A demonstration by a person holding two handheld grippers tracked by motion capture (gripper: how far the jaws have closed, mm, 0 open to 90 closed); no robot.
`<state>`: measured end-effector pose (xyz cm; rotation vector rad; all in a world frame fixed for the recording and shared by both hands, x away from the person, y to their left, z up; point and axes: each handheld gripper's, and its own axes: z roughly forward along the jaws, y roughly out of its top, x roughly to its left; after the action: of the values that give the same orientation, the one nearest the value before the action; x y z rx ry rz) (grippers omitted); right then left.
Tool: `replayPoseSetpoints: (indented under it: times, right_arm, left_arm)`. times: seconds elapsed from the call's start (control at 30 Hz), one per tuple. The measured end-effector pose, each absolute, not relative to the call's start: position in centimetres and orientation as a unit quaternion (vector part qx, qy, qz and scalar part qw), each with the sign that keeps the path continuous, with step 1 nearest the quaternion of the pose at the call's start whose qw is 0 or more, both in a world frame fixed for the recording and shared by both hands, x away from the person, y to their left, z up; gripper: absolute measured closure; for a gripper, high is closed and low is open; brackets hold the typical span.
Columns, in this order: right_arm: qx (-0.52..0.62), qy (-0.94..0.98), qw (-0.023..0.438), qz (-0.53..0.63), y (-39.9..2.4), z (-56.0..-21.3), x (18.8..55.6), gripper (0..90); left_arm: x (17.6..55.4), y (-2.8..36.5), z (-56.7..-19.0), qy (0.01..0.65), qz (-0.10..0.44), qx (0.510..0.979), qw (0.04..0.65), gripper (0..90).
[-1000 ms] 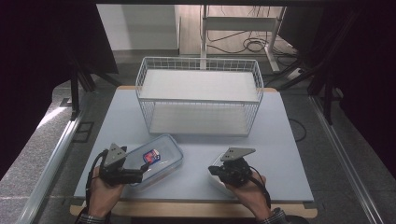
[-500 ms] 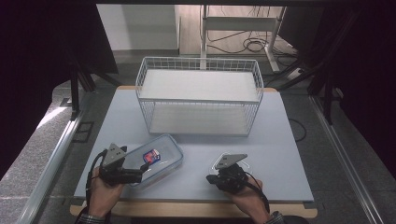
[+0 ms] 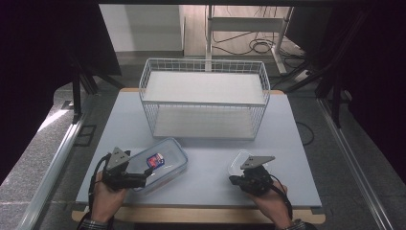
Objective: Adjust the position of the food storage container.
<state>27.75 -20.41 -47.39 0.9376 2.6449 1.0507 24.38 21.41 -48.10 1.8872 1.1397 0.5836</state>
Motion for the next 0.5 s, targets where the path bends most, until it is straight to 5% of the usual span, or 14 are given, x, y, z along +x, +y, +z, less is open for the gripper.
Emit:
replayPoseSetpoints:
  times: [0.5]
  right_arm:
    - [0.391,0.844,0.1,0.353,-28.0,-47.0,26.7,88.8]
  left_arm:
    - [24.5,21.3,-48.1,0.453,0.233,0.754,0.415,1.7]
